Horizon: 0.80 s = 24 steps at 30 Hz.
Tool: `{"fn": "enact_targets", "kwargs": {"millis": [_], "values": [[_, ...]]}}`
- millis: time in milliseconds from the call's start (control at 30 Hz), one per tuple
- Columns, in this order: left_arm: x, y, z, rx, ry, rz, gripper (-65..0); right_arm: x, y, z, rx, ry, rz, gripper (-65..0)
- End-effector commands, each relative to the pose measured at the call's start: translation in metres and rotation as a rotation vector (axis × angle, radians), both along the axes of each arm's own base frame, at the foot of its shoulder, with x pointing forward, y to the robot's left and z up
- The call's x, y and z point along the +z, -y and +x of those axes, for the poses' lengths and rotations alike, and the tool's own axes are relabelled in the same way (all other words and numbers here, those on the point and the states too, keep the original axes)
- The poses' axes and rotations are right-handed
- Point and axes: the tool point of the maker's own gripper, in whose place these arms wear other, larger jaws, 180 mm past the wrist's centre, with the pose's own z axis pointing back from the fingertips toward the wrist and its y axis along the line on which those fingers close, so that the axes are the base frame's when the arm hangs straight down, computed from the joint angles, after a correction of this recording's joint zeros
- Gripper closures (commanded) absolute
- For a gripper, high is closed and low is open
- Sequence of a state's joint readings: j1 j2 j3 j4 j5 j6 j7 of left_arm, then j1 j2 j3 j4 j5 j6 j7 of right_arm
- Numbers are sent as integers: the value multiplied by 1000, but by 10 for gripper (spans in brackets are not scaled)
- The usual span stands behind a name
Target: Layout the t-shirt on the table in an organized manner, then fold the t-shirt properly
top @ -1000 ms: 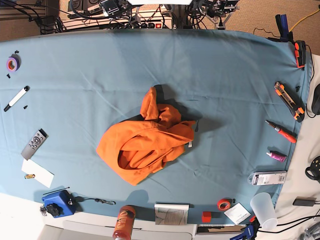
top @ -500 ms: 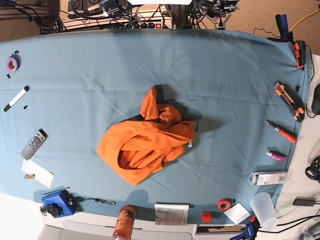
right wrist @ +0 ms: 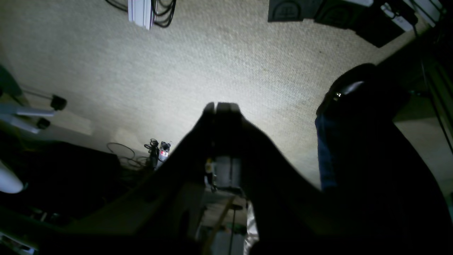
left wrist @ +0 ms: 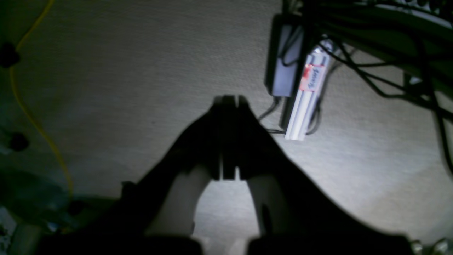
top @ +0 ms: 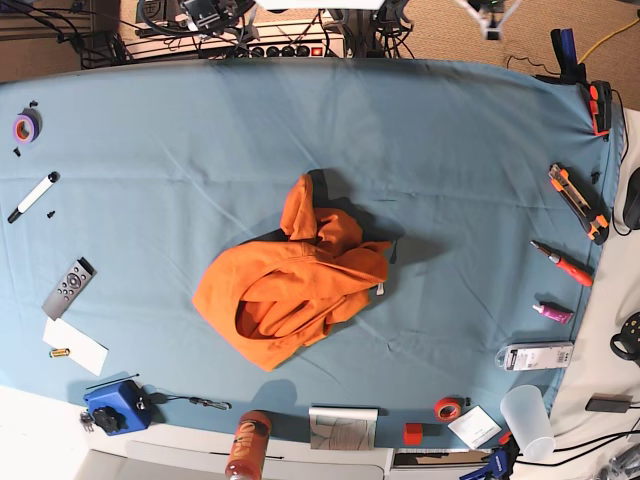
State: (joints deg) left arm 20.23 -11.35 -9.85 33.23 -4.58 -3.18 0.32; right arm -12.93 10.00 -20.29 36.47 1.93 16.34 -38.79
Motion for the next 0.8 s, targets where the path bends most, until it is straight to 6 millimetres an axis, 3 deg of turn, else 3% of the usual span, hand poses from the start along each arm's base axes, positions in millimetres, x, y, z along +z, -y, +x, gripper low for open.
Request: {"fn": "enact_targets", "kwargs": {"millis": [0, 167, 300, 567, 767], "values": [[6, -14, -3, 7, 15, 21, 0, 3, 9, -4, -5, 0, -8, 0], [31, -39, -5, 49, 87, 40, 0, 20, 20, -12, 4, 47, 7, 0], [54, -43, -13, 32, 100, 34, 0, 39, 24, -20, 55, 88, 23, 0], [102, -16, -39, -56, 20, -19, 0, 84, 4, -47, 93, 98, 71, 0], [137, 3, -56, -107, -80, -53, 0, 123, 7, -39, 49, 182, 64, 0]]}}
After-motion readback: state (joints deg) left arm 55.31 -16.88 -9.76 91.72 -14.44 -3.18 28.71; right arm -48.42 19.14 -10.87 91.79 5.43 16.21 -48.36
